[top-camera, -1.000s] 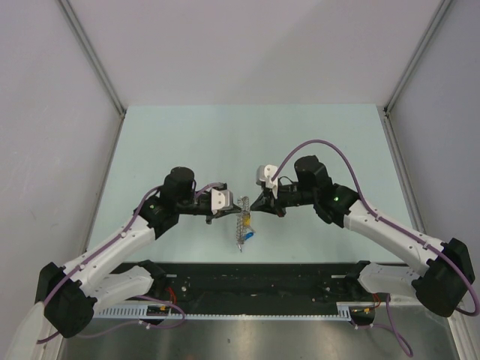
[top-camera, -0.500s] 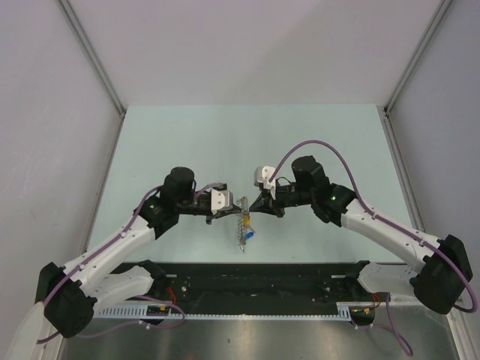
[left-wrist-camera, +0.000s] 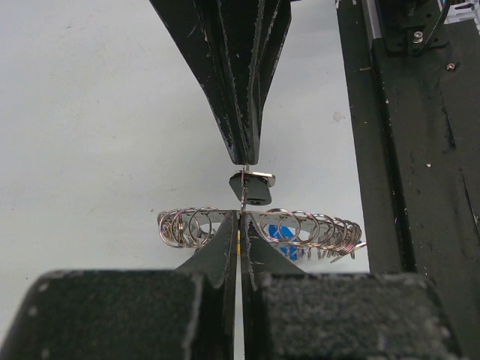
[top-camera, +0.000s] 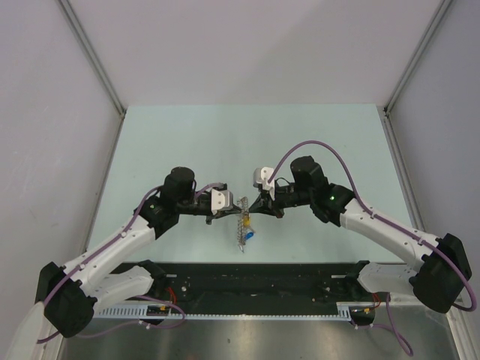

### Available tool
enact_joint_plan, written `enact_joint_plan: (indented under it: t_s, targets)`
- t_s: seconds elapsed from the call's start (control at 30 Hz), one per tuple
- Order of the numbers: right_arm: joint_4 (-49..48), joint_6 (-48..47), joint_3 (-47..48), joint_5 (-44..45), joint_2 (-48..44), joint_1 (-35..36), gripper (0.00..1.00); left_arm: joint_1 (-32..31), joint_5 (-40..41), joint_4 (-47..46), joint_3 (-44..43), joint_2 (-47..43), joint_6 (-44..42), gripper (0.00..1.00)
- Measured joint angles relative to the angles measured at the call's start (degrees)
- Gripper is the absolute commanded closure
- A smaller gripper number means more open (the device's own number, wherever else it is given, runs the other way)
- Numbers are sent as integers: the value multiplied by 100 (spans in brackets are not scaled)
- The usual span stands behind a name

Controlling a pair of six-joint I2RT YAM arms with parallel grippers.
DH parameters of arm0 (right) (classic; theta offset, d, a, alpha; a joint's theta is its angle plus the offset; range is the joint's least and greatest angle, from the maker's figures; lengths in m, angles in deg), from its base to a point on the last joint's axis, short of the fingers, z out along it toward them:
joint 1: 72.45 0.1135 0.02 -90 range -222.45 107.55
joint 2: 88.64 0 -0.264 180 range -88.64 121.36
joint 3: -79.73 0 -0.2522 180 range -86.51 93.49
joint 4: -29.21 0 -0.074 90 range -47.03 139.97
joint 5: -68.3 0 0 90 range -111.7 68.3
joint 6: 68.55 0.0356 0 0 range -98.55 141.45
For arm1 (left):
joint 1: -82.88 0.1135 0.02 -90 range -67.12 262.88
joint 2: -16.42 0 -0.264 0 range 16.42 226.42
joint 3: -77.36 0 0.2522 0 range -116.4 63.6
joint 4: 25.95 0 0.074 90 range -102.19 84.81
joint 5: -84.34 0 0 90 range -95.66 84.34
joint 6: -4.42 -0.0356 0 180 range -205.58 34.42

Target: Put the keys on the keyring

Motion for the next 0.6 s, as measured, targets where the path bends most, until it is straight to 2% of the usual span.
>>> enact_joint_plan:
  t_s: [0.6]
  targets:
    - [0, -79, 0, -24, 55, 20, 100, 0, -87, 4, 0, 9, 2, 100]
